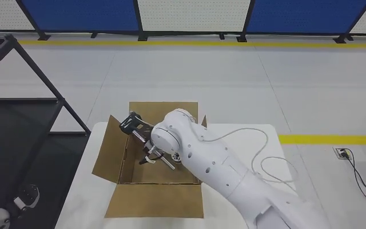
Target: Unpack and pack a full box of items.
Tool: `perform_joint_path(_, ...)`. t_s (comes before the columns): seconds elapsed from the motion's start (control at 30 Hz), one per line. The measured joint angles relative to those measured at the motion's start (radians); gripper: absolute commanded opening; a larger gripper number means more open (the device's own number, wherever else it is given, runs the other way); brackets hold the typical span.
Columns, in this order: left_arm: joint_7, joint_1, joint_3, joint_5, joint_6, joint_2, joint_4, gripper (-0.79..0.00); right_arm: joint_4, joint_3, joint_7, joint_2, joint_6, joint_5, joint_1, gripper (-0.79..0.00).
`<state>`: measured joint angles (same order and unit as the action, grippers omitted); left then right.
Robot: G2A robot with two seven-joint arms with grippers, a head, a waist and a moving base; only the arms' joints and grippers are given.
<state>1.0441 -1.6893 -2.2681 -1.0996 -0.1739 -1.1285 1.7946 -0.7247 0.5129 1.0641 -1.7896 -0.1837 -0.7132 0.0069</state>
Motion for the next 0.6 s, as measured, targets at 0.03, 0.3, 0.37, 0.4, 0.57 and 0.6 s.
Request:
perform_joint_path(0.03, 0.000, 0.000, 0.000, 0.000, 0.000, 0.000, 0.000, 0.000, 0.023, -0.006, -0.010, -0.007, -0.014, 0.002, 0.001, -0.785)
perform_joint_path(0.3, 0.000, 0.000, 0.000, 0.000, 0.000, 0.000, 0.000, 0.000, 0.200, -0.052, -0.035, -0.071, -0.100, 0.008, 0.011, -0.785)
perform_joint_path(0.37, 0.000, 0.000, 0.000, 0.000, 0.000, 0.000, 0.000, 0.000, 0.237, -0.069, -0.023, -0.090, -0.082, -0.008, 0.014, -0.785)
perform_joint_path(0.4, 0.000, 0.000, 0.000, 0.000, 0.000, 0.000, 0.000, 0.000, 0.250, -0.076, -0.020, -0.099, -0.071, -0.014, 0.015, -0.785)
perform_joint_path(0.57, 0.000, 0.000, 0.000, 0.000, 0.000, 0.000, 0.000, 0.000, 0.315, -0.107, -0.015, -0.147, -0.055, -0.040, 0.014, -0.785)
perform_joint_path(0.6, 0.000, 0.000, 0.000, 0.000, 0.000, 0.000, 0.000, 0.000, 0.328, -0.112, -0.017, -0.155, -0.052, -0.044, 0.014, -0.785)
